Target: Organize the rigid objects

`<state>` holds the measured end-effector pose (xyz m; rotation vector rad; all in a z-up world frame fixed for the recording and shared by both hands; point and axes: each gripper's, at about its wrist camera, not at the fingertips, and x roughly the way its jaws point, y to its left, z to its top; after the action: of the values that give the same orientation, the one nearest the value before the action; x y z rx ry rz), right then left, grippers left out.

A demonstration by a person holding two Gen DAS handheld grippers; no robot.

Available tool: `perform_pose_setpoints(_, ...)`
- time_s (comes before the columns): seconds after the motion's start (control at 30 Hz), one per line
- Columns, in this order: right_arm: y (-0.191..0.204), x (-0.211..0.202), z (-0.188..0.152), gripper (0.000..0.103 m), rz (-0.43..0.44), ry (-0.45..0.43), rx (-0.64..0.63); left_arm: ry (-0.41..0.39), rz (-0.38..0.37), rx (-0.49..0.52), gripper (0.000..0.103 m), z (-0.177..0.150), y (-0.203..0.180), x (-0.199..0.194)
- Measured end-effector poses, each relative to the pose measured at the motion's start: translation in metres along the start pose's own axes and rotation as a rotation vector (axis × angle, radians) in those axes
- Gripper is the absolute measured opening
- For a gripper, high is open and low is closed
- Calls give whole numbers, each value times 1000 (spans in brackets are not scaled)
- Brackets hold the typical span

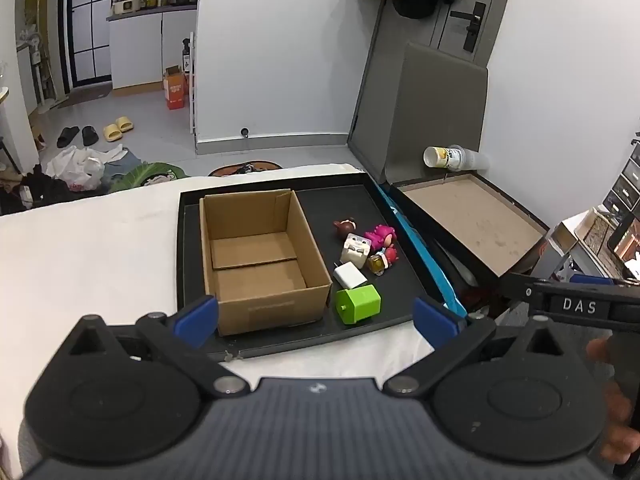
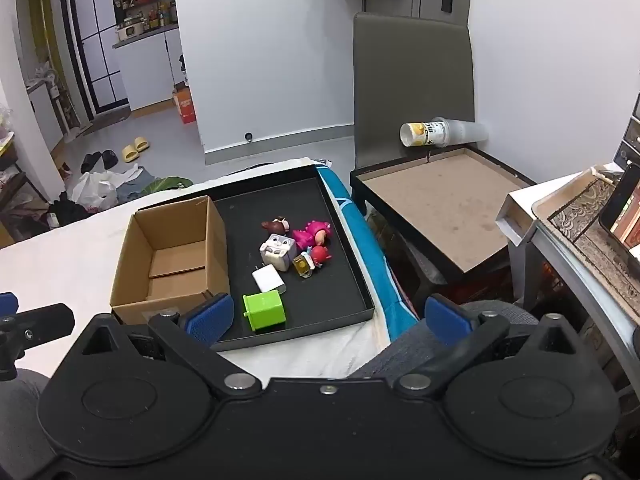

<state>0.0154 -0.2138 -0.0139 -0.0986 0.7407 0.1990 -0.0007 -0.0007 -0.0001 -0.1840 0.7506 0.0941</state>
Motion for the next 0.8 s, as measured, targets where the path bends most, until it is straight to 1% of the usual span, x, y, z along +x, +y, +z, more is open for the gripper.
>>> perform_pose_setpoints(0.07, 2, -1, 0, 103, 5, -3, 0, 0, -8, -9, 103, 0, 0, 0)
perform_pose_setpoints(0.1, -2, -1, 0, 103, 21, -4, 25, 0, -11, -13, 103, -1, 0, 0)
perform_pose_setpoints(0.33, 0, -10, 6, 103, 32, -19, 10, 0, -22, -5, 103, -4, -6, -3)
perform_pose_setpoints(0.47, -2, -14, 6, 103, 36, -20, 7, -4, -20, -2, 103, -6, -8, -5)
perform_pose_setpoints(0.57, -2, -14, 7, 103, 39, -19, 6, 4, -21, 6, 103, 0, -4, -13)
perform_pose_setpoints(0.67, -5, -12, 8, 103, 61, 4, 13, 9, -16, 8, 103, 1, -3, -13)
perform_pose_setpoints(0.8, -5, -14, 8, 103, 50, -1, 4, 13, -11, 4, 103, 2, -2, -15)
